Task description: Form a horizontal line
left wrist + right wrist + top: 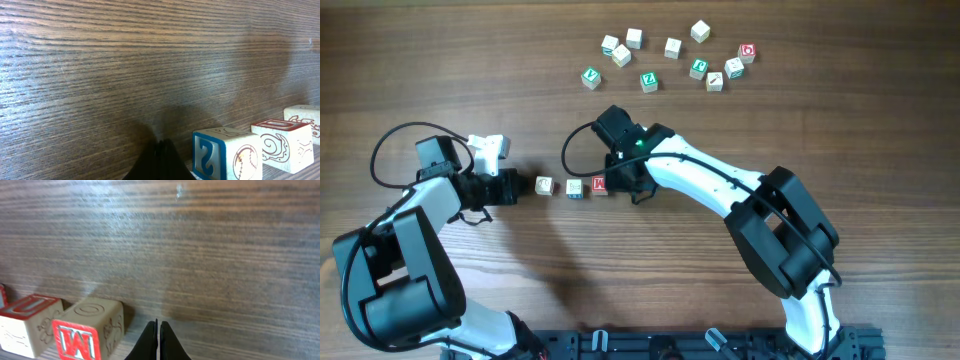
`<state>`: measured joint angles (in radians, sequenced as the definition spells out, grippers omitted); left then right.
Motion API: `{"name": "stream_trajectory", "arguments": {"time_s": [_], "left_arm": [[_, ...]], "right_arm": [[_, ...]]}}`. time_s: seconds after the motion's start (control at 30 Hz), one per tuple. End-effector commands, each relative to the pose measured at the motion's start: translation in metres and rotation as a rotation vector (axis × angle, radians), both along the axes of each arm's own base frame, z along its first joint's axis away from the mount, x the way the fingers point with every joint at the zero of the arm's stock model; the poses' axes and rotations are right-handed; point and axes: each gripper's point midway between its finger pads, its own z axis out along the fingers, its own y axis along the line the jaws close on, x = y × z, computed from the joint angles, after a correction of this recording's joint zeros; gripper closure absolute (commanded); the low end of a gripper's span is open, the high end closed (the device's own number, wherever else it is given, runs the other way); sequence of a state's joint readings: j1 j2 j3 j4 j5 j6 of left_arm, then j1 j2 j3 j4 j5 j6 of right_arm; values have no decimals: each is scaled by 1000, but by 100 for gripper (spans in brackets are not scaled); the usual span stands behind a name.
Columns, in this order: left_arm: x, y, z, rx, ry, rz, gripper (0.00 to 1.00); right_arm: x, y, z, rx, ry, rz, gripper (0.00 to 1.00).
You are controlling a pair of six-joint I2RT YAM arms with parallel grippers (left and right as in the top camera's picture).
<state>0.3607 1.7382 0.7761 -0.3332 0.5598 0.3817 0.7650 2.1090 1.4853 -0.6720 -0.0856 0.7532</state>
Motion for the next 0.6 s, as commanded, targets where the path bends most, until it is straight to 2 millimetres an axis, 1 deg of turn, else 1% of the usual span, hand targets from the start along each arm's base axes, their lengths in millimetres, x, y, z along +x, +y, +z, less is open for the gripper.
{"name": "stream_trajectory", "arguments": {"time_s": [0.0,0.1,0.23,0.4,0.57], "left_arm": [[-12,2,-16,25,72,11,96],[-12,-2,-14,4,68,5,96],[-11,-4,-13,-10,63,1,96],[-11,-6,-12,-21,60,-1,96],[-11,-7,-11,-31,56,-4,96]], "right_arm": [[2,-2,-7,-19,-18,15,95],[0,5,-5,18,-4,26,95],[-1,7,-5,28,2,29,95],[-8,17,-2,85,40,50,96],[-10,21,-1,105,47,81,95]]}}
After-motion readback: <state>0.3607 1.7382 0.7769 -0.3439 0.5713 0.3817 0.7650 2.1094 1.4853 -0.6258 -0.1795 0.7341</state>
